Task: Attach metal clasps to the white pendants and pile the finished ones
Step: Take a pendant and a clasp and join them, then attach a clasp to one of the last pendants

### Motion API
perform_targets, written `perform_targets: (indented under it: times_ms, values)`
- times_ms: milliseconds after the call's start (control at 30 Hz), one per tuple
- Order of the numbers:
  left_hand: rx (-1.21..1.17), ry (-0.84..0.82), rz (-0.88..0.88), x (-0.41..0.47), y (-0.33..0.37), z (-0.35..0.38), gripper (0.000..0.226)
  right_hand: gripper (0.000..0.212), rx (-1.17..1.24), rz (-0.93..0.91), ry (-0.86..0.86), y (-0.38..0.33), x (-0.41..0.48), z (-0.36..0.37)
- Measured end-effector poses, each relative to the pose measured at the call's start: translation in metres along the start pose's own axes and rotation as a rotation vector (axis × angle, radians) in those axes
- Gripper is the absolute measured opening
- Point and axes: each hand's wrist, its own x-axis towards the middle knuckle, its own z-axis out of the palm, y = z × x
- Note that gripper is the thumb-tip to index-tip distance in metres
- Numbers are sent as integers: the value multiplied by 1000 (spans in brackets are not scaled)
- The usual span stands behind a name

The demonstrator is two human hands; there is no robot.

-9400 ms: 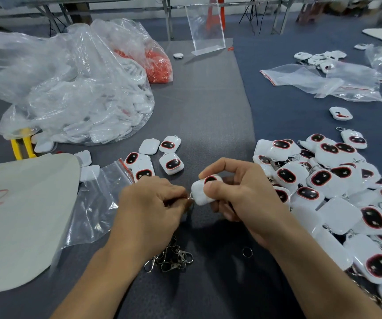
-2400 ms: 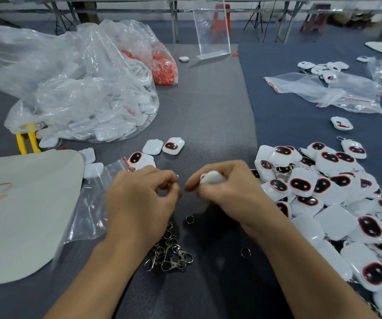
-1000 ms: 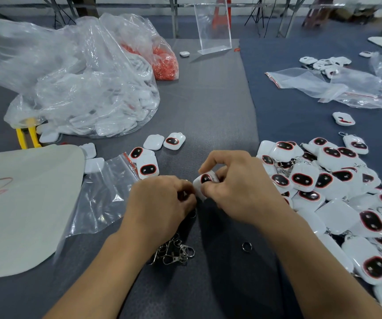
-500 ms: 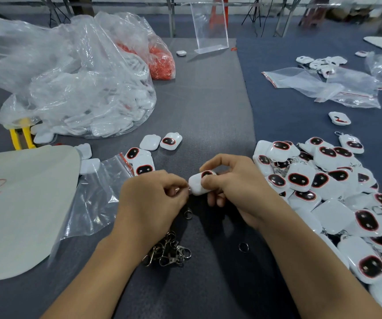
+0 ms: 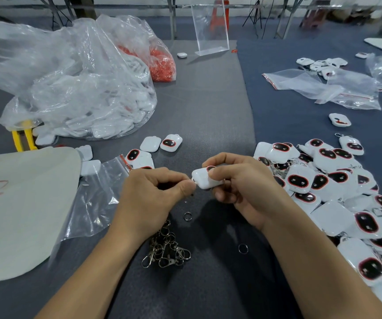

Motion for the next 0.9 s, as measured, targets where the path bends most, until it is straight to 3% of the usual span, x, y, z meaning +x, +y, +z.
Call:
perform_targets:
  times_ms: [200,400,500,633,700,767,900]
  values:
    - [61,-26,37,1,3,-3,13,22,34,-47,-22,2,-2,2]
    - [328,-1,110,-5,2,-3,8,17,55,-15,27,8,-1,12]
    - [104,37,20,-4,5,-3,7,19,178,32,-3,6,-1,12]
    - [-316,-98,-192,-3,10,2,2,21,263,49,-48,4,-2,11]
    - [-372,-82,-212,-2,12,3,7,21,291,44,-68,5,-3,12]
    - [-247,-32,-146,-1,11,1,12,21,293,22,-49,6,-4,15]
    - [306,14,82,-7,8,3,29,23,97,-171,52,10,-5,20]
